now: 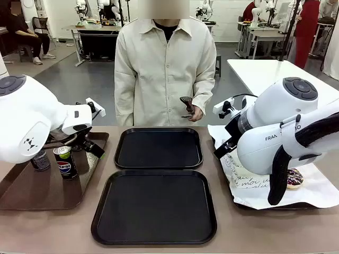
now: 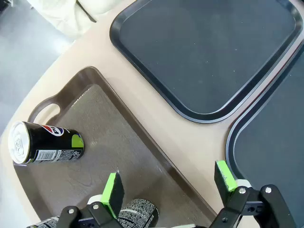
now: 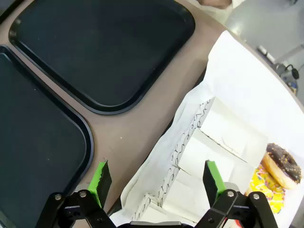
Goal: Set up donuts and drinks on trays.
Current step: Pick up one Pepsi coke and place it on the Flat Tray.
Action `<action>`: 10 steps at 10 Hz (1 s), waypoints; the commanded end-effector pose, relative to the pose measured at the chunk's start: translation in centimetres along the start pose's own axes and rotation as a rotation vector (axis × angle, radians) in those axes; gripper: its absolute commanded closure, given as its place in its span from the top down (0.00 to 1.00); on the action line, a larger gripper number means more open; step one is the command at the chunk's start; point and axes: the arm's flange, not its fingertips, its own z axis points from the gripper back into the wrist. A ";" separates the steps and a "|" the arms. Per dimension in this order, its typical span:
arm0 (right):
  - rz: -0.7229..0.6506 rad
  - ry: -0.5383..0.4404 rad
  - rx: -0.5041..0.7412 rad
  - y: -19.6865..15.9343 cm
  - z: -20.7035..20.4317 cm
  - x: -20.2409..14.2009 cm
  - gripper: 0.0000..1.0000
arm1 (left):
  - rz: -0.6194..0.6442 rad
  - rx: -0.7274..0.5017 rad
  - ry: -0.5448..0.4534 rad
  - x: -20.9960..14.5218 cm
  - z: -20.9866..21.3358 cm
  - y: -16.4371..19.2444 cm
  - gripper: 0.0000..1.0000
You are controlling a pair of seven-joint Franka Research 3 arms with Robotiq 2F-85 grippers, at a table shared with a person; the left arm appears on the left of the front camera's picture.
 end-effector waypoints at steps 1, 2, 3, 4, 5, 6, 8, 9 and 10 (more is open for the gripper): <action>0.000 0.000 0.000 0.0 0.0 0.0 1.00 | 0.000 0.000 0.000 0.0 0.0 0.0 1.00; 0.000 0.000 0.000 0.0 0.0 0.0 1.00 | 0.000 0.000 0.000 0.0 0.0 0.0 1.00; 0.000 0.000 0.000 0.0 0.0 0.0 1.00 | 0.000 0.000 0.000 0.0 0.0 0.0 1.00; 0.000 0.000 0.000 0.0 0.0 0.0 1.00 | 0.000 0.000 0.000 0.0 0.0 0.0 1.00; 0.000 0.000 0.000 0.0 0.0 0.0 1.00 | 0.000 0.000 0.000 0.0 0.0 0.0 1.00; 0.000 0.000 0.000 0.0 0.0 0.0 1.00 | 0.000 0.000 0.000 0.0 0.0 0.0 1.00; 0.000 0.000 0.000 0.0 0.0 0.0 1.00 | 0.000 0.000 0.000 0.0 0.0 0.0 1.00; 0.000 0.000 0.000 0.0 0.0 0.0 1.00 | 0.000 0.000 0.000 0.0 0.0 0.0 1.00; 0.000 0.000 0.000 0.0 0.0 0.0 1.00 | 0.000 0.000 0.000 0.0 0.0 0.0 1.00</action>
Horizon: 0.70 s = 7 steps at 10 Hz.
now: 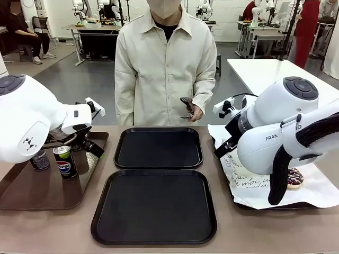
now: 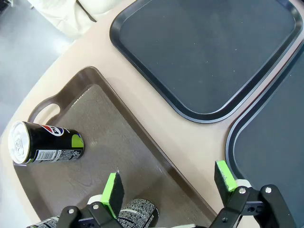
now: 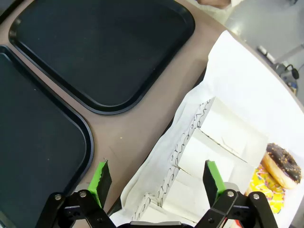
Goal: Set up donuts and drinks on trays.
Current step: Pick up one Pepsi coke and place it on the Flat Tray.
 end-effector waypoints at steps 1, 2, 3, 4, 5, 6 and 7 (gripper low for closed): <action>0.000 0.000 0.000 0.0 0.0 0.0 1.00 | 0.000 0.000 0.000 0.0 0.0 0.0 1.00; 0.000 0.000 0.000 0.0 0.0 0.0 1.00 | 0.000 0.000 0.000 0.0 0.0 0.0 1.00; 0.000 0.000 0.000 0.0 0.0 0.0 1.00 | 0.000 0.000 0.000 0.0 0.0 0.0 1.00; 0.000 0.000 0.000 0.0 0.0 0.0 1.00 | 0.000 0.000 0.000 0.0 0.0 0.0 1.00; 0.009 0.025 -0.032 -0.1 1.2 0.0 1.00 | 0.015 -0.006 0.013 -0.4 1.8 0.5 1.00; 0.000 0.064 -0.045 0.0 3.0 -0.4 1.00 | 0.030 -0.054 0.045 -1.0 4.2 1.0 1.00; -0.038 0.148 -0.042 0.6 5.3 -1.5 1.00 | 0.037 -0.112 0.072 -2.4 6.7 1.0 1.00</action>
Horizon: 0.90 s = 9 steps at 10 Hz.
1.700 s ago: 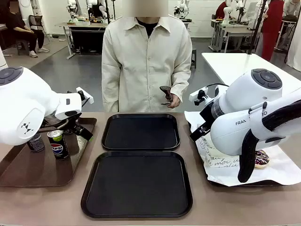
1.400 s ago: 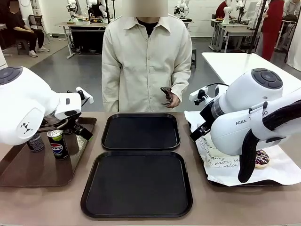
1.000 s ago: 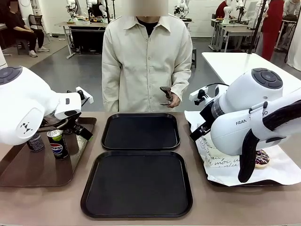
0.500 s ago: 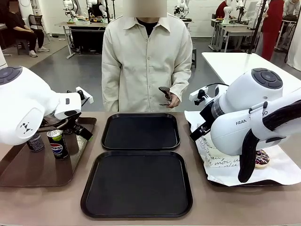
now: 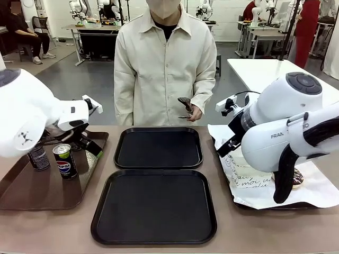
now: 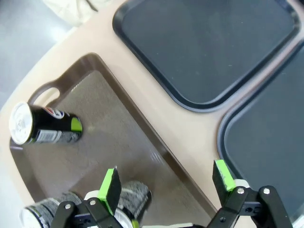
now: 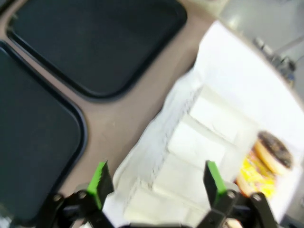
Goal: Set up donuts and drinks on trays.
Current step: Pick up one Pepsi coke and place it on the Flat Tray.
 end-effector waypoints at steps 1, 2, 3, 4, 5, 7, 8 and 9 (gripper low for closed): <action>-0.027 0.101 -0.039 2.1 6.0 -2.8 1.00 | -0.016 -0.095 0.038 -3.5 6.5 0.3 1.00; 0.020 0.147 -0.027 3.3 8.5 -4.5 1.00 | -0.062 -0.108 0.054 -4.6 8.2 -0.6 1.00; 0.057 0.174 -0.011 4.3 10.3 -6.1 1.00 | -0.086 -0.123 0.086 -5.9 9.2 -1.3 1.00; 0.074 0.173 0.015 4.9 11.5 -7.8 1.00 | -0.112 -0.145 0.106 -6.7 10.1 -1.6 1.00; 0.087 0.148 0.045 4.6 11.9 -9.4 1.00 | -0.100 -0.147 0.114 -8.0 10.2 -2.4 1.00; 0.064 0.179 -0.005 3.7 12.4 -2.1 1.00 | -0.087 -0.143 0.113 -2.4 11.1 -1.1 1.00; 0.064 0.179 -0.005 3.7 12.4 -2.1 1.00 | -0.087 -0.143 0.113 -2.4 11.1 -1.1 1.00; 0.064 0.179 -0.005 3.7 12.4 -2.1 1.00 | -0.087 -0.143 0.113 -2.4 11.1 -1.1 1.00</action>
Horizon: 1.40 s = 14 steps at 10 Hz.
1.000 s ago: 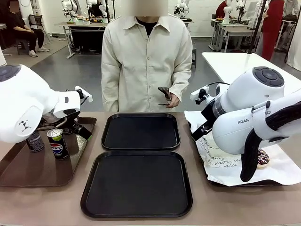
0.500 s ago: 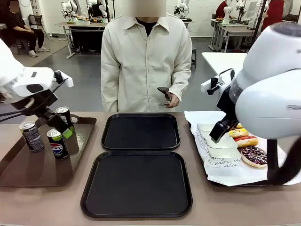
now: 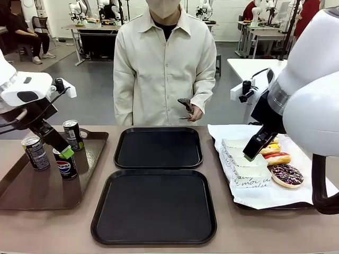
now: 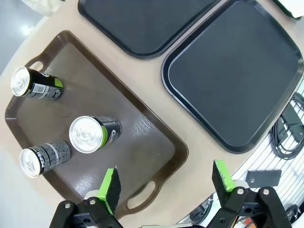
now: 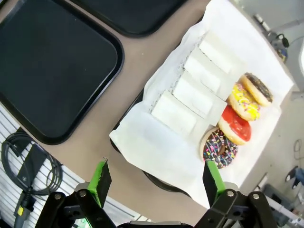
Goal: Set up donuts and drinks on trays.
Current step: Pick up one Pepsi coke and place it on the Flat Tray.
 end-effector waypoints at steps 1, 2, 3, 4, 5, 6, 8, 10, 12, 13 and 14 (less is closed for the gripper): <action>0.000 -0.012 -0.006 0.0 0.5 -0.1 1.00 | -0.001 0.000 -0.001 0.0 0.1 0.0 1.00; -0.127 -0.108 0.156 -3.0 0.5 -1.7 1.00 | 0.142 -0.163 -0.084 -1.1 1.3 1.8 1.00; -0.258 -0.215 0.287 -6.1 1.0 -3.8 1.00 | 0.262 -0.268 -0.140 -2.4 2.5 3.8 1.00; -0.368 -0.299 0.417 -8.8 1.1 -6.2 1.00 | 0.344 -0.387 -0.189 -4.1 3.0 5.4 1.00; -0.469 -0.358 0.525 -11.5 1.1 -8.8 1.00 | 0.430 -0.549 -0.258 -6.0 3.4 7.9 1.00; -0.539 -0.398 0.623 -13.2 1.2 -10.9 1.00 | 0.490 -0.647 -0.320 -7.9 3.7 10.0 1.00; -0.681 -0.415 0.762 -17.0 0.5 -15.0 1.00 | 0.608 -0.728 -0.402 -11.6 3.7 13.8 1.00; -0.860 -0.385 0.844 -21.1 -2.6 -19.5 1.00 | 0.726 -0.791 -0.442 -15.4 2.4 17.4 1.00; -0.933 -0.321 0.866 -23.5 -3.9 -22.9 1.00 | 0.803 -0.841 -0.450 -18.4 1.3 19.5 1.00; -0.990 -0.315 0.858 -24.7 -3.8 -24.7 1.00 | 0.822 -0.851 -0.469 -19.8 1.4 20.2 1.00; -1.024 -0.327 0.870 -25.5 -3.8 -26.3 1.00 | 0.836 -0.851 -0.477 -21.0 1.5 20.5 1.00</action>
